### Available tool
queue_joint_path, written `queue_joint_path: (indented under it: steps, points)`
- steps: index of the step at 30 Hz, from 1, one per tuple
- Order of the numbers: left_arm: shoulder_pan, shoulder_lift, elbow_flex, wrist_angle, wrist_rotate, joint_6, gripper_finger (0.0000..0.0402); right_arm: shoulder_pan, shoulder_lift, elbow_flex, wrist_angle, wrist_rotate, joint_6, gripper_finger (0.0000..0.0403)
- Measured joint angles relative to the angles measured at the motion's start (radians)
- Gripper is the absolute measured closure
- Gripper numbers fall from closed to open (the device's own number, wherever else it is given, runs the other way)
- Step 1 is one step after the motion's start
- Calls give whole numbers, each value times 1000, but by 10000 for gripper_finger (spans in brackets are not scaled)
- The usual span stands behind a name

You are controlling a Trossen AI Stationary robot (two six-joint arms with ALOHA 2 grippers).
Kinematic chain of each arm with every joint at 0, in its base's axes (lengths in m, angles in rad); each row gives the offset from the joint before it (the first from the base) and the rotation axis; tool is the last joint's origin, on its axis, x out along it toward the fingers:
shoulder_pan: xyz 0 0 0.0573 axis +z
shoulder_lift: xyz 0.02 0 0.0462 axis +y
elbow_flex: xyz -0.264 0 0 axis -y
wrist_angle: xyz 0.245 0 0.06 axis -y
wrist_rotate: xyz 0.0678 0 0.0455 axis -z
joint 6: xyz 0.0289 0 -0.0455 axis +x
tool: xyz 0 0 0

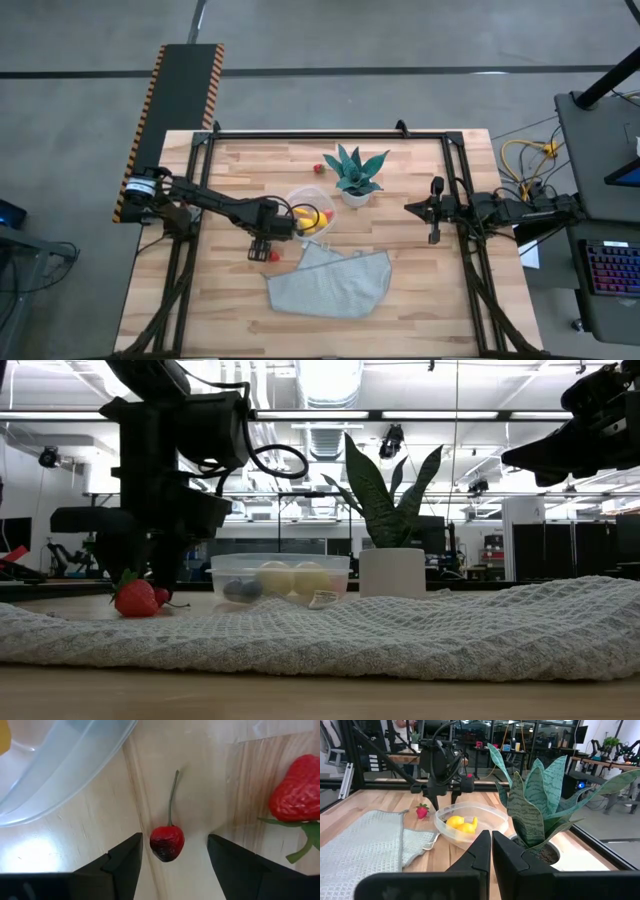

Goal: Pick and placing Produce into tupperware
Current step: Put the red cherry into the container

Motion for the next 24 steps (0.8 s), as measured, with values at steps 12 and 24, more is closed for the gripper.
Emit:
queue_joint_path:
  steps: [12,24]
  points:
    - [8,0,2,2,-1,3,192,0,0,0,0,0,0,394]
    - [8,0,4,5,-16,3,192,0,0,0,0,0,0,394]
